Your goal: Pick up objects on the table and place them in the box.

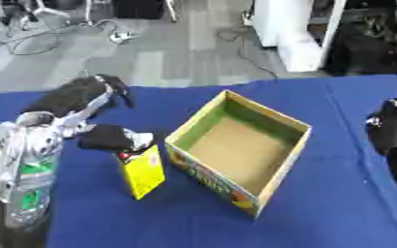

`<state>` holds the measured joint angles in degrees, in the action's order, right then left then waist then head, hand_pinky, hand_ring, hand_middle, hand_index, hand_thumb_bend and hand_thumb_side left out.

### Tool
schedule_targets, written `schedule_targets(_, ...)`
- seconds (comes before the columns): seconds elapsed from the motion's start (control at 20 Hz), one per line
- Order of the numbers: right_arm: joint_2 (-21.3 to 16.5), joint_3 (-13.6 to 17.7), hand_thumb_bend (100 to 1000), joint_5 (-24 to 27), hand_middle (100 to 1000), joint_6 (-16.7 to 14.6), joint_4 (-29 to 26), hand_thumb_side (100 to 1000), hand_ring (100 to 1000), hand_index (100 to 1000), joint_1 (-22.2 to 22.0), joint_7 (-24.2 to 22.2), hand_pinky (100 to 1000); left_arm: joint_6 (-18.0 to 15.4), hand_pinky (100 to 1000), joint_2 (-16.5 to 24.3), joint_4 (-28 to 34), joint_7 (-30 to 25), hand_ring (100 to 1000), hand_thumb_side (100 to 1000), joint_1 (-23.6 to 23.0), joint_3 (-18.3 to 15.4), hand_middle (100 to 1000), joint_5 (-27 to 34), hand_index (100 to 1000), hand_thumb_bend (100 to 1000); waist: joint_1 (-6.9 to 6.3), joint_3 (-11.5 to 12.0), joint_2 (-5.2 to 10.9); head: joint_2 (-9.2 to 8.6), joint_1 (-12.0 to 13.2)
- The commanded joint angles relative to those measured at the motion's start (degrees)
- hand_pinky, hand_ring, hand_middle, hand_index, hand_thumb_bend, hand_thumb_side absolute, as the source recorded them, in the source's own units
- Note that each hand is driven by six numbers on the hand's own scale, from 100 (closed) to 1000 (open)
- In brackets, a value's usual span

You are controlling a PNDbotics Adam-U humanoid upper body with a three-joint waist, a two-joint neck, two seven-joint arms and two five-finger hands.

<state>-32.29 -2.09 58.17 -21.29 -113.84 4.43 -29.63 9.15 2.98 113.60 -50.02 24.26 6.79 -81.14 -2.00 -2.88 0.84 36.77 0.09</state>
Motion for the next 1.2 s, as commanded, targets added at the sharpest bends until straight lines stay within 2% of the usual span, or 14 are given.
schedule_targets(0.05, -1.33, 0.65, 100, -0.01, 386, -0.04, -0.75, 1000, 299, 490, 0.52, -0.1, 135, -0.12, 682, -0.05, 0.99, -0.93, 692, 718, 0.95, -0.59, 754, -0.69, 706, 548, 0.28, 0.01, 0.55, 0.08, 0.66)
schedule_targets(0.15, -1.37, 0.67, 100, 0.04, 386, 0.0, -0.75, 1000, 300, 490, 0.56, -0.11, 135, -0.13, 682, -0.05, 0.99, -1.52, 693, 719, 0.93, -0.7, 755, -0.87, 707, 545, 0.27, -0.01, 0.56, 0.14, 0.63)
schedule_targets(0.2, -1.39, 0.67, 100, 0.05, 386, 0.01, -0.75, 1000, 299, 490, 0.58, -0.14, 135, -0.13, 647, -0.05, 0.99, -1.72, 669, 713, 0.9, -0.75, 735, -0.94, 692, 568, 0.26, -0.01, 0.56, 0.15, 0.6)
schedule_targets(0.55, -1.42, 0.69, 100, -0.01, 387, 0.1, -0.75, 1000, 300, 490, 0.63, -0.35, 135, 0.28, 645, 0.03, 0.21, -1.94, 655, 709, 0.25, -1.14, 720, -1.16, 684, 582, 0.26, -0.13, 0.55, 0.43, 0.5)
schedule_targets(0.9, -1.45, 0.92, 100, 0.18, 387, 0.74, -0.75, 1000, 300, 490, 0.78, 0.07, 135, 0.65, 592, 0.27, -2.08, -1.95, 636, 713, -0.18, -1.75, 699, -1.17, 665, 615, 0.28, -0.91, 0.82, 0.97, -0.19)
schedule_targets(1.2, -1.85, 1.13, 100, 0.02, 387, 0.78, -0.75, 1000, 300, 490, 0.21, 0.16, 135, -0.27, 625, 4.03, -6.52, -1.95, 664, 727, 0.24, -0.92, 711, 0.95, 662, 662, 0.0, -1.06, 1.32, 0.46, -1.4)
